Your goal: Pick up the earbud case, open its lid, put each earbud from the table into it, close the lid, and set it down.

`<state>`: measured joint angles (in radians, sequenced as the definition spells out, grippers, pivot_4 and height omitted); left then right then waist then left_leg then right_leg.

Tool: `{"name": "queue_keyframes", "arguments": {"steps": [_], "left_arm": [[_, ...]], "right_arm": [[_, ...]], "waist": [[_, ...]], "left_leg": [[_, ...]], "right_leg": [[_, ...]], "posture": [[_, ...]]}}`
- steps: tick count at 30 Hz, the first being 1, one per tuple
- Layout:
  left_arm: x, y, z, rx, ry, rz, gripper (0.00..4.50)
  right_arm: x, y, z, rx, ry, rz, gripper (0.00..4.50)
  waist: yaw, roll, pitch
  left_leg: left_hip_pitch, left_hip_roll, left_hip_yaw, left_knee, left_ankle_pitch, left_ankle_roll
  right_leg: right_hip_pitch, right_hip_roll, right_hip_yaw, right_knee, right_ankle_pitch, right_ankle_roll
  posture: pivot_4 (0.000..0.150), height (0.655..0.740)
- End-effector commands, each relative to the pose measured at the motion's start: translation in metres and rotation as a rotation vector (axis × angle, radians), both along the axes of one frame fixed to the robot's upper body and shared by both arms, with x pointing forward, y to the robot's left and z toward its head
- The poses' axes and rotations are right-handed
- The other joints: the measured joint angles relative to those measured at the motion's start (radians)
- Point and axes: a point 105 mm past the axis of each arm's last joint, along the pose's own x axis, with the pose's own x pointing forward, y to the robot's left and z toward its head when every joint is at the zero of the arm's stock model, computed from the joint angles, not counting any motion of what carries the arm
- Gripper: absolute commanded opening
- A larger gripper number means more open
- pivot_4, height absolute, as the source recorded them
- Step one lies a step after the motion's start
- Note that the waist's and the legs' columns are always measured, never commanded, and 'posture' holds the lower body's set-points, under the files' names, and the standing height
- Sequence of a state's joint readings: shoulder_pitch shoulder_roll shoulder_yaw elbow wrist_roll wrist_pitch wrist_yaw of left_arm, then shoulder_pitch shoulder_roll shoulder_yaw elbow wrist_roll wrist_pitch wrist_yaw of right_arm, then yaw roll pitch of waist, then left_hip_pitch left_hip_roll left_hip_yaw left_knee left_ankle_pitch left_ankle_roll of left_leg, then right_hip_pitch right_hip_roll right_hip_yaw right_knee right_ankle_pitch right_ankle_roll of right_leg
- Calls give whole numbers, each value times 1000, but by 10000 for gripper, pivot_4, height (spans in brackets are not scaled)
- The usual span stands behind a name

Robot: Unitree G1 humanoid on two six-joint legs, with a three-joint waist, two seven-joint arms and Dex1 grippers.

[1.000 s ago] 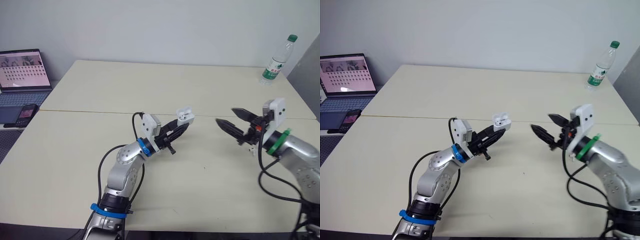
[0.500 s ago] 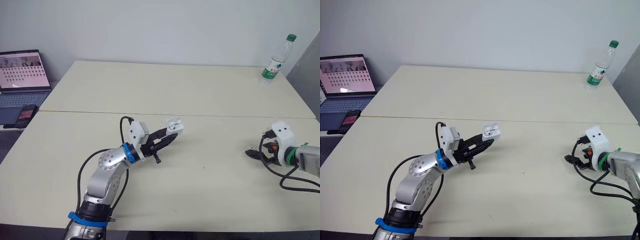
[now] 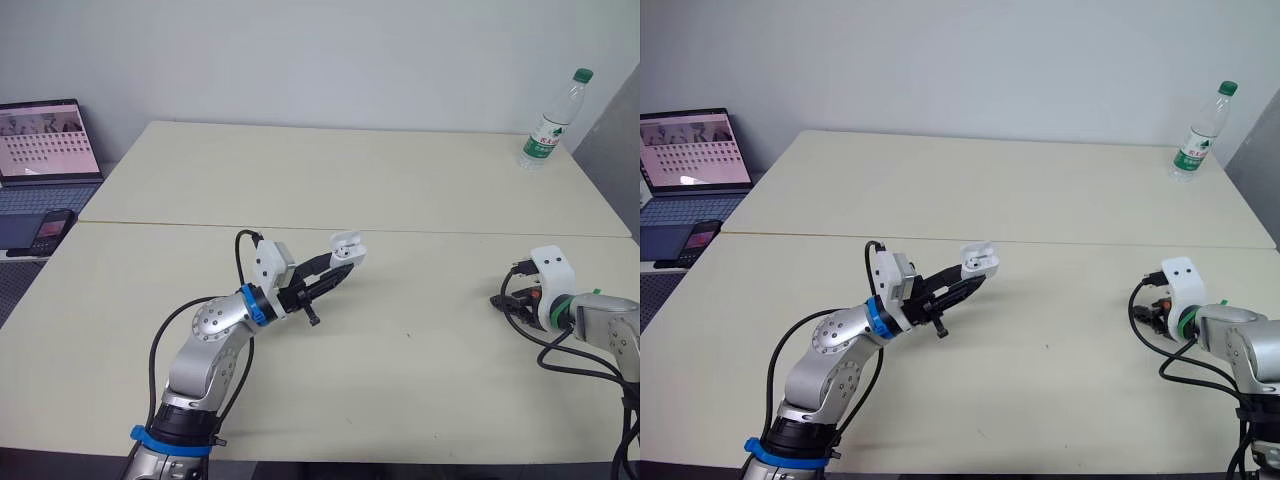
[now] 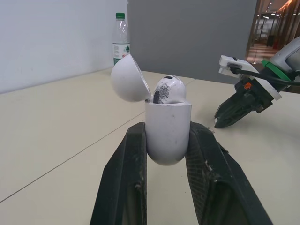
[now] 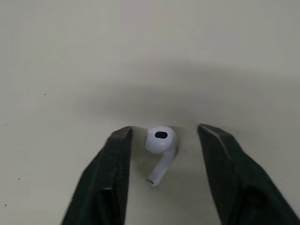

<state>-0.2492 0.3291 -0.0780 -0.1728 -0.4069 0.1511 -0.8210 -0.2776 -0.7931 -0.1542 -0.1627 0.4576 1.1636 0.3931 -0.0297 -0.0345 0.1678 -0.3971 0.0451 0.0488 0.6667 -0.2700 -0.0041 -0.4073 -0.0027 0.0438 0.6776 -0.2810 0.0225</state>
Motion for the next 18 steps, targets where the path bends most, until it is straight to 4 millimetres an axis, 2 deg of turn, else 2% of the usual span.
{"name": "queue_keyframes", "arguments": {"steps": [1, 2, 3, 8, 13, 15, 18], "left_arm": [[1, 1, 10, -20, -41, 3, 7651], [1, 1, 10, -20, -42, 8, 7651], [2, 2, 10, -20, -47, 18, 7651], [16, 17, 16, -17, -100, 132, 7651], [21, 26, 21, -16, -137, 181, 7651], [23, 29, 23, -17, -147, 196, 7651], [26, 32, 26, -11, -160, 210, 7651]], "right_arm": [[0, -2, 9, -39, -36, 17, 7939], [-1, -1, 8, -39, -34, 25, 4674], [-2, 0, 9, -41, -30, 44, 4120], [-6, 13, 24, -86, -101, 280, 4122], [-21, 25, 30, -213, -140, 656, 4122], [-33, 33, 27, -253, -136, 853, 4122], [-46, 34, 19, -303, -92, 1057, 4122]], "waist": [[0, 0, 0], [0, 0, 0], [0, 0, 0], [0, 0, 0], [1, 0, 0], [1, 0, 0], [1, 0, 1]], "left_leg": [[0, 0, 0, 0, 0, 0], [0, 0, 0, 0, 0, 0], [0, 0, 0, 0, 0, 0], [0, 0, 0, 0, 0, 0], [0, 0, 0, 0, 0, 0], [0, 0, 0, 0, 0, 0], [0, 0, 0, 0, 0, 0]], "right_leg": [[0, 0, 0, 0, 0, 0], [0, 0, 0, 0, 0, 0], [0, 0, 0, 0, 0, 0], [0, 0, 0, 0, 0, 0], [0, 0, 0, 0, 0, 1], [0, 0, -1, -1, 0, 0], [0, 0, -1, -1, 0, 0]], "posture": [[1500, 7362], [1500, 7362], [1500, 7362], [1500, 7362], [1500, 7362], [1500, 7362], [1500, 7362]]}}
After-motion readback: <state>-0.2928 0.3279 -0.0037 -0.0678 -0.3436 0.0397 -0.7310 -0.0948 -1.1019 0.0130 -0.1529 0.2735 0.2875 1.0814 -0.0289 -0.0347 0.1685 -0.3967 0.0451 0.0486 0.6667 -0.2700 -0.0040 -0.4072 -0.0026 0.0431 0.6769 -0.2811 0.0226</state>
